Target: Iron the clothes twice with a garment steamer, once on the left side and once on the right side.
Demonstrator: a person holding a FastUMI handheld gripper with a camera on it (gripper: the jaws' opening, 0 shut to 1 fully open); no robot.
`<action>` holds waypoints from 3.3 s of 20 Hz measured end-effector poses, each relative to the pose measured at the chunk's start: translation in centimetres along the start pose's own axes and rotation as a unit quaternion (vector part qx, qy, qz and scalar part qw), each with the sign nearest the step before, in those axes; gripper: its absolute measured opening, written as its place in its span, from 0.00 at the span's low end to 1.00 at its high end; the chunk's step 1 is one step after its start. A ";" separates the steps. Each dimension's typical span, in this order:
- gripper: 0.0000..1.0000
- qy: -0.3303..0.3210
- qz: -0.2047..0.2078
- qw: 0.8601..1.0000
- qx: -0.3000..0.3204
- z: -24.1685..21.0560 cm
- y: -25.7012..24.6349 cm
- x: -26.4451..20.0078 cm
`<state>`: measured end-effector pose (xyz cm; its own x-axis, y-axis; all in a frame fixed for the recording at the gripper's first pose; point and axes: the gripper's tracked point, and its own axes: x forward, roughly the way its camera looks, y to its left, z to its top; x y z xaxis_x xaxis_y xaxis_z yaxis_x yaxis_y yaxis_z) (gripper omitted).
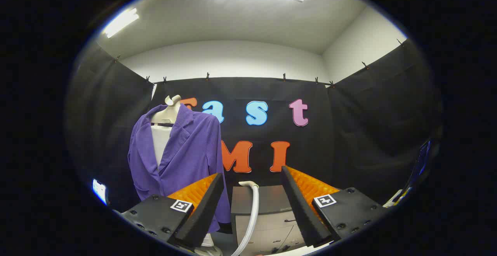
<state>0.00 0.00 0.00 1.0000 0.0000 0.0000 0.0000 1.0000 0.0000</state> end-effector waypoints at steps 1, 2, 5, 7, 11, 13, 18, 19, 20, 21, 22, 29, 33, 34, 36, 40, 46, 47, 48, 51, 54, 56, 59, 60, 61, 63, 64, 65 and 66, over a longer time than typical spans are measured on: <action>0.98 0.002 0.007 1.000 0.000 -0.1 0.7 0.1; 0.98 0.002 0.013 1.000 0.003 -0.3 1.3 0.1; 0.99 0.002 0.022 1.000 0.015 -0.4 2.3 0.2; 0.99 -0.001 0.023 1.000 0.018 -0.2 2.5 0.2; 0.98 0.000 0.022 1.000 0.017 -0.4 2.9 0.3; 0.99 0.004 0.021 1.000 0.016 -0.7 3.0 0.4; 0.99 0.012 0.025 0.999 0.024 -1.2 3.5 0.8; 0.99 0.012 0.025 0.999 0.024 -1.2 3.5 1.0; 0.99 0.011 0.025 0.999 0.024 -1.2 3.6 1.1; 0.99 0.011 0.025 0.999 0.024 -1.1 3.6 1.1; 0.99 0.010 0.025 0.999 0.024 -1.1 3.6 1.1; 0.99 0.014 0.023 0.999 0.022 -1.2 3.6 1.6; 0.99 0.017 0.022 0.999 0.016 -0.5 3.7 3.2; 0.99 0.018 0.024 0.999 0.014 -0.3 3.7 3.8; 0.99 0.023 0.027 0.999 0.010 0.0 4.1 5.2; 0.98 0.029 0.028 0.999 0.013 1.1 4.4 8.7; 0.99 0.049 0.026 0.998 0.012 1.3 3.9 15.8; 0.99 0.053 0.024 0.998 0.012 1.2 3.8 17.2; 0.99 0.058 0.017 0.998 0.011 0.9 3.2 18.6; 0.99 0.088 0.006 0.996 0.015 -1.3 1.8 22.5; 0.99 0.121 0.024 0.990 0.067 -3.5 1.7 26.1; 0.99 0.135 0.020 0.988 0.071 -4.3 0.4 28.8; 0.99 0.142 0.012 0.987 0.072 -5.6 -0.7 32.6; 0.99 0.148 0.014 0.987 0.068 -6.3 -1.0 33.9; 0.99 0.155 0.011 0.986 0.063 -7.3 -1.3 35.1; 0.99 0.173 0.009 0.983 0.065 -9.7 -1.6 37.2; 0.99 0.186 0.013 0.980 0.071 -11.0 -1.5 38.2; 0.99 0.199 0.017 0.977 0.079 -12.3 -1.3 38.8; 0.99 0.212 0.019 0.973 0.085 -13.5 -1.2 39.2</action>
<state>39.21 -1.19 -13.48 0.9094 0.0734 -0.4093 -0.0018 0.9850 0.1727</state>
